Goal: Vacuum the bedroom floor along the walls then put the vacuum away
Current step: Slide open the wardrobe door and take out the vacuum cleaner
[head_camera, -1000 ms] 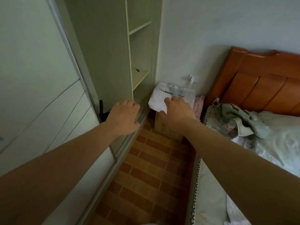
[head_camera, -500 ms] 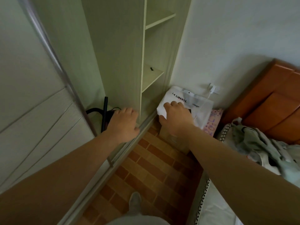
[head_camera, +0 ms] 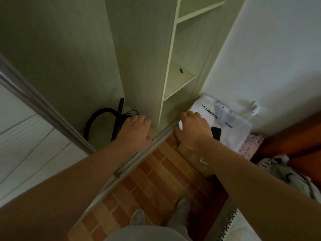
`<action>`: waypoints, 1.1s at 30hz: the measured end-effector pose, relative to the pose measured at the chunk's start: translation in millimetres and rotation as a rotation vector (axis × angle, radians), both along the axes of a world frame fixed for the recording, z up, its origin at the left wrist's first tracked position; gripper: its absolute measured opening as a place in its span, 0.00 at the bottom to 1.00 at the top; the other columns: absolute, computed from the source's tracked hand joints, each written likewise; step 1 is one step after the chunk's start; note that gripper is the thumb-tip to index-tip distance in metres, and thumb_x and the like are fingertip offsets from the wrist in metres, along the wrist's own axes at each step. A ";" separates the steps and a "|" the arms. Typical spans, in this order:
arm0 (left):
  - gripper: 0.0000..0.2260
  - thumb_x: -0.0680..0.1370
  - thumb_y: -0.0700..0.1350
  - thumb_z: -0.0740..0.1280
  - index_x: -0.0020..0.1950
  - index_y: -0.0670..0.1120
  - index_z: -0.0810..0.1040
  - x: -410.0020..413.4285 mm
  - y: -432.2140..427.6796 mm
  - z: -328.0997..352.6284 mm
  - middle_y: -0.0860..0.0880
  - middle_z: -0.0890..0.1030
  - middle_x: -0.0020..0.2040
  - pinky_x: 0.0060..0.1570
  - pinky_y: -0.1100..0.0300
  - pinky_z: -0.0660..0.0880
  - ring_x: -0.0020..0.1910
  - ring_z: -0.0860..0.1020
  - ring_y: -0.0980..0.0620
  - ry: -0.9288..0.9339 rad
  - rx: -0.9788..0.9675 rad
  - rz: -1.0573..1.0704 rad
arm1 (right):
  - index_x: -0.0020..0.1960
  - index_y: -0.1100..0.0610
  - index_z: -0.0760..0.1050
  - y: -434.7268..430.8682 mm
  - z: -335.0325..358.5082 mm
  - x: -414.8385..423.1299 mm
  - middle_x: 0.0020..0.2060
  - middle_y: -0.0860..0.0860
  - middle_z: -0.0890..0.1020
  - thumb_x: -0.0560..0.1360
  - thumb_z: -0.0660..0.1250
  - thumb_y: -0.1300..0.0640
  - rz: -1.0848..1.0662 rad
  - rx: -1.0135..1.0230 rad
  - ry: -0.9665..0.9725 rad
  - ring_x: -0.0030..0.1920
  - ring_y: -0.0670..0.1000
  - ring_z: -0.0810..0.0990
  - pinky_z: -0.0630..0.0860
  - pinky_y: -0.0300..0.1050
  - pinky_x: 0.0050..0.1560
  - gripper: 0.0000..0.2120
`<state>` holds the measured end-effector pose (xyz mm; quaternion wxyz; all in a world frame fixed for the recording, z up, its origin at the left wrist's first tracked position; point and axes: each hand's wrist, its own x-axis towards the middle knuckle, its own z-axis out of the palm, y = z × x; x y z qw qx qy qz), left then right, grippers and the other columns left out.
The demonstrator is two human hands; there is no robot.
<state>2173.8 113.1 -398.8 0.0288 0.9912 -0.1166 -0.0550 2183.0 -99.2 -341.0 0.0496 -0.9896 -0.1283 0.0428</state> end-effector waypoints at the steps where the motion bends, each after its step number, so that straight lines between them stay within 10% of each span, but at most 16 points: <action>1: 0.20 0.77 0.57 0.66 0.65 0.48 0.74 4.9 -2.1 -2.8 0.47 0.75 0.64 0.63 0.49 0.70 0.64 0.73 0.46 0.011 -0.002 0.034 | 0.59 0.57 0.72 -1.6 -4.8 10.8 0.53 0.55 0.76 0.81 0.60 0.48 0.033 0.006 0.006 0.55 0.57 0.74 0.69 0.50 0.50 0.14; 9: 0.31 0.74 0.65 0.52 0.69 0.49 0.71 21.1 -38.6 -10.9 0.47 0.74 0.66 0.64 0.51 0.71 0.65 0.72 0.47 0.135 0.007 0.315 | 0.67 0.56 0.73 -33.5 -30.6 84.1 0.56 0.55 0.78 0.81 0.61 0.50 0.263 0.059 0.089 0.57 0.56 0.74 0.70 0.49 0.51 0.18; 33: 0.27 0.77 0.56 0.65 0.74 0.47 0.68 79.5 30.4 -87.7 0.45 0.71 0.70 0.65 0.48 0.70 0.70 0.70 0.43 0.322 -0.085 0.701 | 0.68 0.59 0.71 60.6 -89.2 233.4 0.58 0.57 0.76 0.82 0.60 0.48 0.535 -0.181 0.282 0.61 0.58 0.74 0.75 0.53 0.56 0.20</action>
